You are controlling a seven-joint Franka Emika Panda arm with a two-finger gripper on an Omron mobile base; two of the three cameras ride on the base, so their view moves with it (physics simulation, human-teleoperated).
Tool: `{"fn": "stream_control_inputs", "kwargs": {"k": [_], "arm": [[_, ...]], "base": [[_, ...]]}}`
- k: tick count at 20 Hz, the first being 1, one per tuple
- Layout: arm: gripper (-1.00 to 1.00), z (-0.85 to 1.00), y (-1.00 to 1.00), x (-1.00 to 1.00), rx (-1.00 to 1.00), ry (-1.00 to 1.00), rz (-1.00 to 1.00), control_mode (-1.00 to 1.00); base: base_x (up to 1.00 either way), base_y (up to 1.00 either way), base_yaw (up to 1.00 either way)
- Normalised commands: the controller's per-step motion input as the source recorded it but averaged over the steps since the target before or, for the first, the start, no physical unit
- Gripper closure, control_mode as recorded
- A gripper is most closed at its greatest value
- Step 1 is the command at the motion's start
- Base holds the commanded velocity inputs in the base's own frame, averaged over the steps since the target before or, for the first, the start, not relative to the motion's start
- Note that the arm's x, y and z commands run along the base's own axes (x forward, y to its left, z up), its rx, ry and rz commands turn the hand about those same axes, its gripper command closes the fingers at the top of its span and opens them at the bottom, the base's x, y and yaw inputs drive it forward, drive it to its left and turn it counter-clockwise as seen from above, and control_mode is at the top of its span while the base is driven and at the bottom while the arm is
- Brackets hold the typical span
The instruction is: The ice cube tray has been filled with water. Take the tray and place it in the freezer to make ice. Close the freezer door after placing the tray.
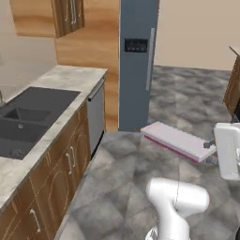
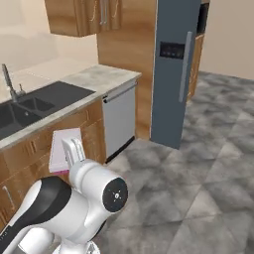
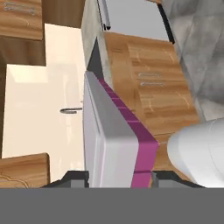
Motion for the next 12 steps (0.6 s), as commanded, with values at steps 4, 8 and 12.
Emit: {"fn": "stream_control_inputs", "kwargs": {"k": [4,8,12], "arm": [[1.0,0.0,0.0,0.0,0.0,0.0,0.0,1.0],[1.0,0.0,0.0,0.0,0.0,0.0,0.0,1.0],[1.0,0.0,0.0,0.0,0.0,0.0,0.0,1.0]], "base": [[0.0,0.0,-0.51],[0.0,0.0,-0.49],[0.01,0.0,-0.46]]}}
